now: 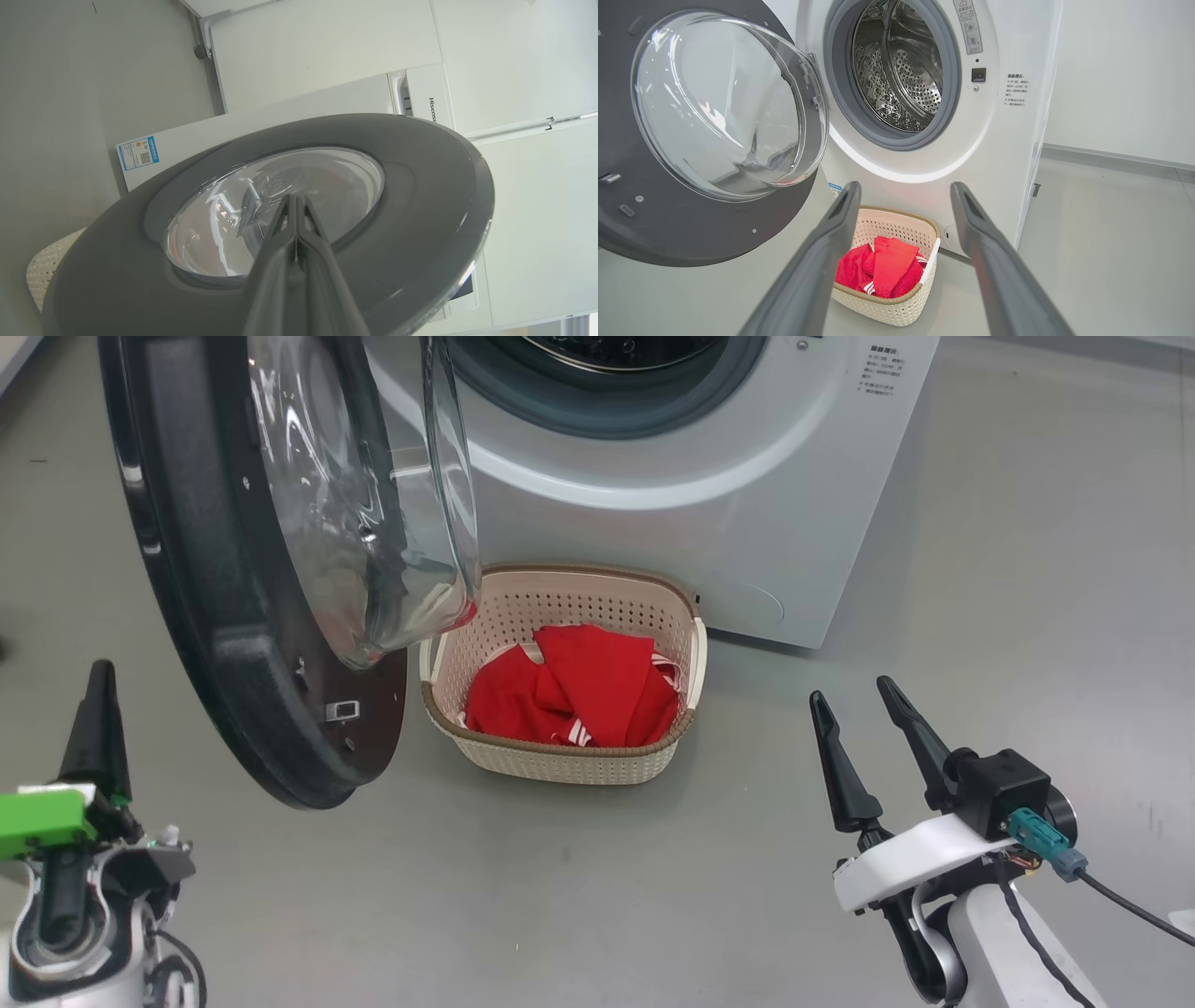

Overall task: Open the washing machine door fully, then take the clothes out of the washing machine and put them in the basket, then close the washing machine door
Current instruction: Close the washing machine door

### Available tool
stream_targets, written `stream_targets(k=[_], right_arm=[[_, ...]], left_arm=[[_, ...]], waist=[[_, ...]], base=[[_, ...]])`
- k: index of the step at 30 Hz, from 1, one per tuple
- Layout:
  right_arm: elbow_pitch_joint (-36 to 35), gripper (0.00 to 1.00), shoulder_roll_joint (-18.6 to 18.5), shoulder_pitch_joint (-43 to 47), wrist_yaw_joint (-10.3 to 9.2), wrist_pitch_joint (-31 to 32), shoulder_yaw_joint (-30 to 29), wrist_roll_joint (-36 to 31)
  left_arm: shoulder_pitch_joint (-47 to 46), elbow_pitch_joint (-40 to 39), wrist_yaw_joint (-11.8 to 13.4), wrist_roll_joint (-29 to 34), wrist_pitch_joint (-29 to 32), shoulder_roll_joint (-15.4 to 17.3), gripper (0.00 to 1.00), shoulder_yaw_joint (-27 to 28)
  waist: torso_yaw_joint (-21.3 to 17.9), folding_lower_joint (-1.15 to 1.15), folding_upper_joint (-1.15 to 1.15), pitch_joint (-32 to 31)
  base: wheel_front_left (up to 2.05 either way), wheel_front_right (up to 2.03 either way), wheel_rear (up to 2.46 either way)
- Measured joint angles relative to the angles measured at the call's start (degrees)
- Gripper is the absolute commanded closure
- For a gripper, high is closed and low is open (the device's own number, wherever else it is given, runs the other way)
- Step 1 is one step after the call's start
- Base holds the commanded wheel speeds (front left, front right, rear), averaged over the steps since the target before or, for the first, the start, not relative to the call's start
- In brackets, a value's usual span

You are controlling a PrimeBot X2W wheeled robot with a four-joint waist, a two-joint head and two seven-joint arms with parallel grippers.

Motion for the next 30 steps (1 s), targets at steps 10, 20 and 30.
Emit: stream_targets(k=[10, 20, 30], right_arm=[[-0.08, 0.0, -0.01, -0.43, 0.01, 0.0, -0.24, 0.0], [-0.25, 0.0, -0.02, -0.9, 0.01, 0.0, -1.11, 0.0], [-0.24, 0.0, -0.03, -1.01, 0.01, 0.0, -1.1, -0.03]], left_arm=[[-3.11, -0.2, 7.56, -16.56, 9.66, -0.76, 1.0, 3.58], [-3.1, -0.76, 9.35, -19.75, 15.03, -0.6, 1.0, 2.43], [-2.48, -2.25, 9.8, -22.74, 18.55, -0.43, 1.0, -0.01]], waist=[[-0.98, 0.0, 0.0, 1.49], [-1.56, 0.0, 0.0, 2.1], [-2.07, 0.0, 0.0, 2.17]], base=[[0.0, 0.0, 0.0], [0.0, 0.0, 0.0], [0.0, 0.0, 0.0]])
